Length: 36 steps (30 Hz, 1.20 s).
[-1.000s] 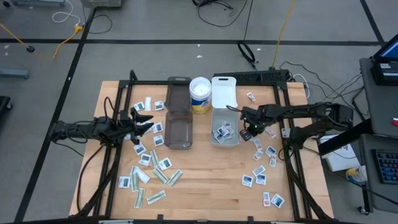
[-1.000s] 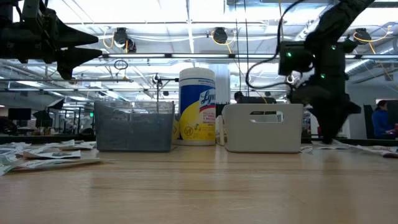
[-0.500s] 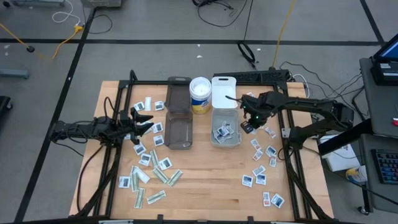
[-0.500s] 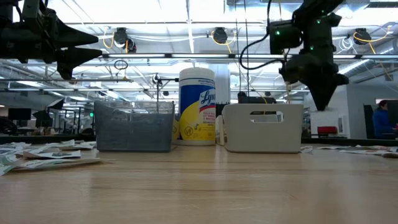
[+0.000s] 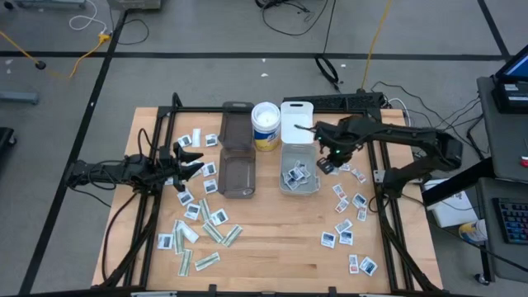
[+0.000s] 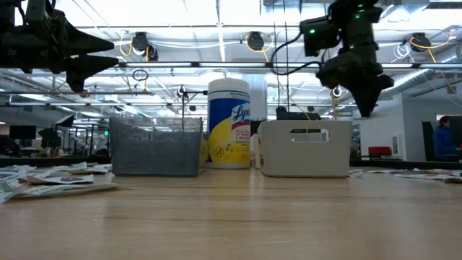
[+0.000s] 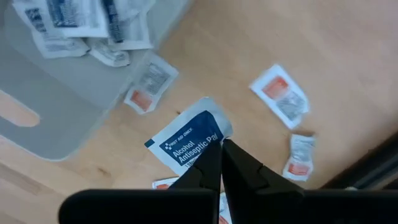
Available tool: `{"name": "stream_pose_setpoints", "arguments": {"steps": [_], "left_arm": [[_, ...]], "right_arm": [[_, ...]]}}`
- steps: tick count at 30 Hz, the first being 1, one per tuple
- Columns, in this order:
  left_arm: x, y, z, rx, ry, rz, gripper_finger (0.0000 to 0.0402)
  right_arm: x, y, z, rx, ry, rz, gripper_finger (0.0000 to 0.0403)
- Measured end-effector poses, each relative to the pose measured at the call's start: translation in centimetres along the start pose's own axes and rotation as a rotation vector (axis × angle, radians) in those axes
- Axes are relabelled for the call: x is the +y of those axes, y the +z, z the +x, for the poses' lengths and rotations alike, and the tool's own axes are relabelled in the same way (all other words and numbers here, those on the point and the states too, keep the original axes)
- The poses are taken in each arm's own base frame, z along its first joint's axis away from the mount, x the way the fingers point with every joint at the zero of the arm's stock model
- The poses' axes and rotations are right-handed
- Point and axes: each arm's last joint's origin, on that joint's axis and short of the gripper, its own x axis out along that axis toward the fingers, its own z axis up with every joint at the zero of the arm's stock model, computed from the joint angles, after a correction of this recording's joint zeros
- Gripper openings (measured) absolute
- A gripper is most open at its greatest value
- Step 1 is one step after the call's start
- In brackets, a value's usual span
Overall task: Pick & Place First Aid Supplies
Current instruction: Put the alcohol pad into the gray bin
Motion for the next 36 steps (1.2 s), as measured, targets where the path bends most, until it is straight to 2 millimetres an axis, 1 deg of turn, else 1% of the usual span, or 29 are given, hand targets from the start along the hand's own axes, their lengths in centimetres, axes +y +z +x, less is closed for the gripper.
{"name": "stream_pose_setpoints", "arguments": {"steps": [6,10,13,15,18,23,31,36], "left_arm": [[0.0,0.0,0.0,0.000,0.000,0.000,0.0196],[0.0,0.0,0.0,0.000,0.000,0.000,0.0196],[0.0,0.0,0.0,0.000,0.000,0.000,0.0196],[0.0,0.0,0.0,0.000,0.000,0.000,0.0196],[0.0,0.0,0.0,0.000,0.000,0.000,0.0196],[0.0,0.0,0.0,0.000,0.000,0.000,0.0196],[0.0,0.0,0.0,0.000,0.000,0.000,0.0196],[0.0,0.0,0.0,0.000,0.000,0.000,0.0196]], "right_arm": [[3.2,2.6,0.3,0.011,-0.006,-0.097,0.0000],[5.4,4.2,0.0,-0.005,0.003,-0.162,0.0000],[6.9,5.0,-0.4,-0.026,0.018,-0.200,0.0000],[7.5,5.2,-0.4,-0.035,0.023,-0.215,0.0000],[8.1,5.3,0.1,-0.057,0.032,-0.230,0.0000],[8.5,5.3,2.1,-0.091,0.056,-0.260,0.0000],[8.6,4.9,4.4,-0.116,0.070,-0.279,0.0000],[8.7,4.6,5.5,-0.147,0.055,-0.298,0.0003]]}}
